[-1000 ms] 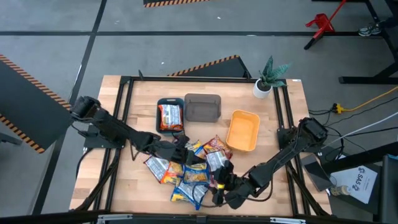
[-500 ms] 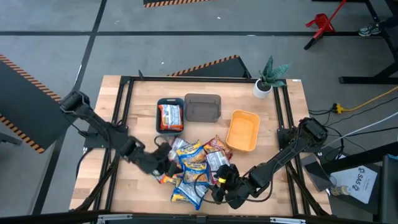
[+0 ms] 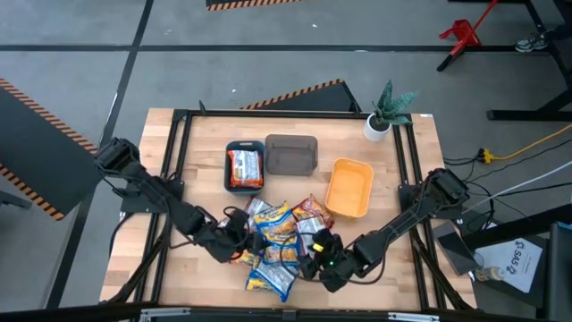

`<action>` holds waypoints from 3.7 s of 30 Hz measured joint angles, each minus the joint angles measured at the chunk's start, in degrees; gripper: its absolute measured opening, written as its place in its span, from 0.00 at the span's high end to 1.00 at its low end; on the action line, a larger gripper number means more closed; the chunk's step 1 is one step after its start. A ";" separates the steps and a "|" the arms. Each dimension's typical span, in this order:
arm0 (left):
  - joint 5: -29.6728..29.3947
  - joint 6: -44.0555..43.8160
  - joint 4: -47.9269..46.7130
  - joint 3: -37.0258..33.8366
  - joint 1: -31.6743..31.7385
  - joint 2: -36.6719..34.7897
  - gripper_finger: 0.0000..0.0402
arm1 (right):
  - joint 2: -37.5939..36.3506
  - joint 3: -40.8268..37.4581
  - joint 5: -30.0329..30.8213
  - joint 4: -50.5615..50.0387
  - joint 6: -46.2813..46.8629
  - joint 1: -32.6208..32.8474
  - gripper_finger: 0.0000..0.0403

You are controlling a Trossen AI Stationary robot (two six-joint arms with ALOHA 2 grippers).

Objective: Sort Maruchan noodles
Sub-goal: Put the blue noodle pack into the black transparent bin

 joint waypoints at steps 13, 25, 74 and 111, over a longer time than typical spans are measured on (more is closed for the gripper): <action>5.49 -7.09 4.71 -0.02 -0.27 4.36 0.48 | 0.24 -0.07 -1.56 2.38 0.41 -1.46 0.31; 5.05 -6.30 11.43 -0.02 -0.47 7.82 0.48 | 0.78 -0.11 -3.92 2.44 -0.61 -1.44 0.31; 12.41 -11.36 4.40 0.00 -0.03 6.71 0.48 | 2.16 0.00 -6.28 3.06 -1.75 -3.30 0.31; 10.02 -6.01 12.19 -0.04 5.54 9.93 0.68 | 2.14 -0.13 -11.35 9.75 -13.33 -6.69 0.31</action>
